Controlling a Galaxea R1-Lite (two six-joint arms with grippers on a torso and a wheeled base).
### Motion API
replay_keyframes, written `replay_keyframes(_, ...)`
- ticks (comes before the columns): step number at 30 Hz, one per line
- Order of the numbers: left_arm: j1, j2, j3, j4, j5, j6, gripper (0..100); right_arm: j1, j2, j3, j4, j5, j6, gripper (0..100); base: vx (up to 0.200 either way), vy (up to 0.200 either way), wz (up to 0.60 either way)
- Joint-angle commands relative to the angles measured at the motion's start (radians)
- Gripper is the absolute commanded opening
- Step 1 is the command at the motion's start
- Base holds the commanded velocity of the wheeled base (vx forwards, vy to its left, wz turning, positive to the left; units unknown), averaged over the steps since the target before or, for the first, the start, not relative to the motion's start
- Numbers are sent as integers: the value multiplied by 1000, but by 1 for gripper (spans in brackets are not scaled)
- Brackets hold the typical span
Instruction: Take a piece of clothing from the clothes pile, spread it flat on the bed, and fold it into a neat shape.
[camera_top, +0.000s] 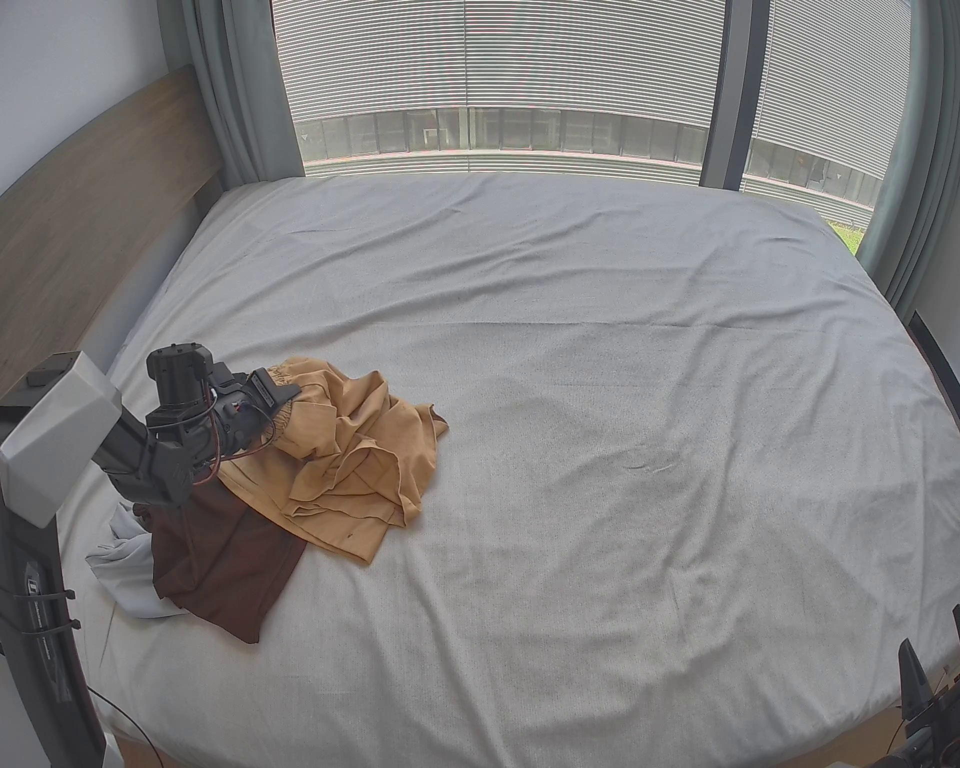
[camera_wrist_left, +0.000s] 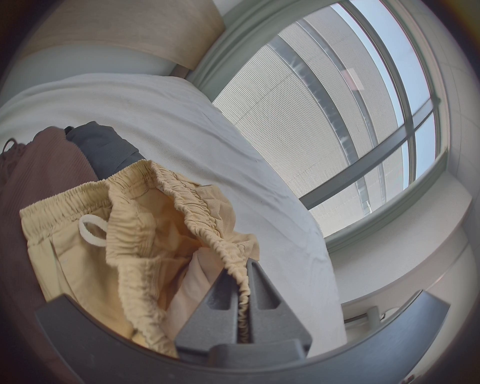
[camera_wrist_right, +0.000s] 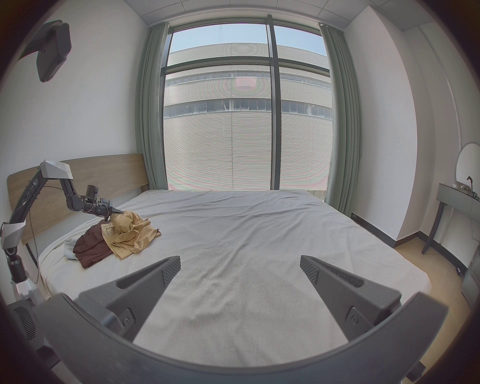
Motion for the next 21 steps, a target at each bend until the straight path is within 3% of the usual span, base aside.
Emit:
replay_keyframes(1,11,-91,65,-12,-19,-55,0,0,-16,18,0,0,-1,100,0,0,0)
replay_keyframes(12,46,-200,191,-9,-117,-209,0,0,-16,18,0,0,-3,100,0,0,0)
replay_keyframes(21,48,-223,269,-13,-119,-216,0,-1,-16,18,0,0,-3,100,0,0,0)
